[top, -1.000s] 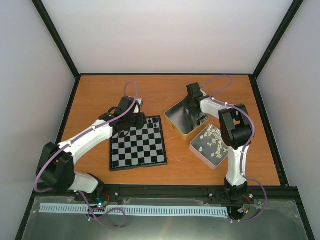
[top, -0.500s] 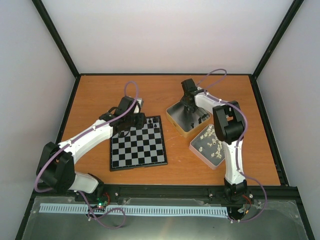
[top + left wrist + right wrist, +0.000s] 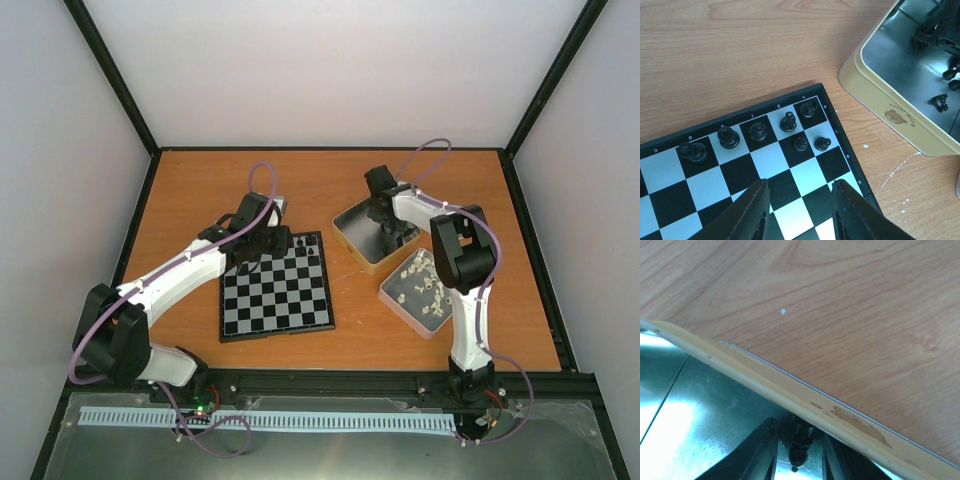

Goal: Set up the chess pieces on the board
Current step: Pick up the chess piece from the storage box.

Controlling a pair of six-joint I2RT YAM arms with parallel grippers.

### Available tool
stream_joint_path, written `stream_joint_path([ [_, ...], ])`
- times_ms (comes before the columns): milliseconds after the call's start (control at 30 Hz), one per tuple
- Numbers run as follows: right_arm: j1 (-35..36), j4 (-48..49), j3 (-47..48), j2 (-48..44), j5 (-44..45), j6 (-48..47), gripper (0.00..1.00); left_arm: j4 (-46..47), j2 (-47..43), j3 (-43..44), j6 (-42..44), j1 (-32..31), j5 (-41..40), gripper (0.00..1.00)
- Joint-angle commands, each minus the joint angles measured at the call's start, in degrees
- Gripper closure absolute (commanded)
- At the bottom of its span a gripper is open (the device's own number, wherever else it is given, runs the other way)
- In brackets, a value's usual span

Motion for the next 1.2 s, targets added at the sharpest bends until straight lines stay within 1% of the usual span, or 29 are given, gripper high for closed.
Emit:
stream_joint_path([
  [0, -1.47, -0.77, 0.15, 0.62, -5.09, -2.87, 0.72, 1.39, 0.28, 0.64, 0.45, 0.42, 0.06, 0.64],
  [67, -1.69, -1.03, 0.47, 1.56, -5.68, -2.78, 0.71, 1.30, 0.06, 0.64, 0.53, 0.42, -0.02, 0.65],
  [267, -1.80, -0.80, -0.17, 3.01, -5.76, -2.71, 0.78, 1.35, -0.08, 0.77, 0.45, 0.42, 0.19, 0.65],
  [400, -1.98, -1.09, -0.07, 3.43, -6.05, -2.31, 0.88, 1.48, -0.66, 0.66, 0.36, 0.42, 0.22, 0.64],
  [567, -2.00, -0.62, -1.69, 0.47, -6.40, -2.43, 0.96, 1.69, -1.22, 0.46, -0.07, 0.42, 0.67, 0.64],
  [700, -1.95, 0.20, -4.61, -4.07, -9.57, -4.02, 0.97, 2.40, -1.84, 0.09, -0.87, 0.42, 1.19, 0.64],
  [800, -1.95, 2.95, -8.27, -8.80, -15.45, -7.18, 0.97, 3.33, -2.38, -0.06, -2.04, 0.42, 1.30, 0.63],
  [933, -1.92, 8.01, -13.40, -16.11, -27.13, -13.83, 0.97, 4.29, -4.18, -0.22, -4.02, 0.42, 0.48, 0.63],
  [1033, -1.89, 13.68, -18.16, -21.35, -37.69, -17.86, 0.97, 5.58, -7.65, -1.27, -5.96, 0.51, -1.30, 0.59],
  [1100, -1.74, 18.18, -21.10, -24.68, -42.67, -19.19, 0.97, 6.04, -10.31, -1.84, -7.39, 0.59, -2.95, 0.56],
  [1167, -1.60, 19.70, -22.37, -26.87, -47.20, -19.92, 0.97, 6.87, -12.96, -2.64, -8.37, 0.73, -3.21, 0.53],
])
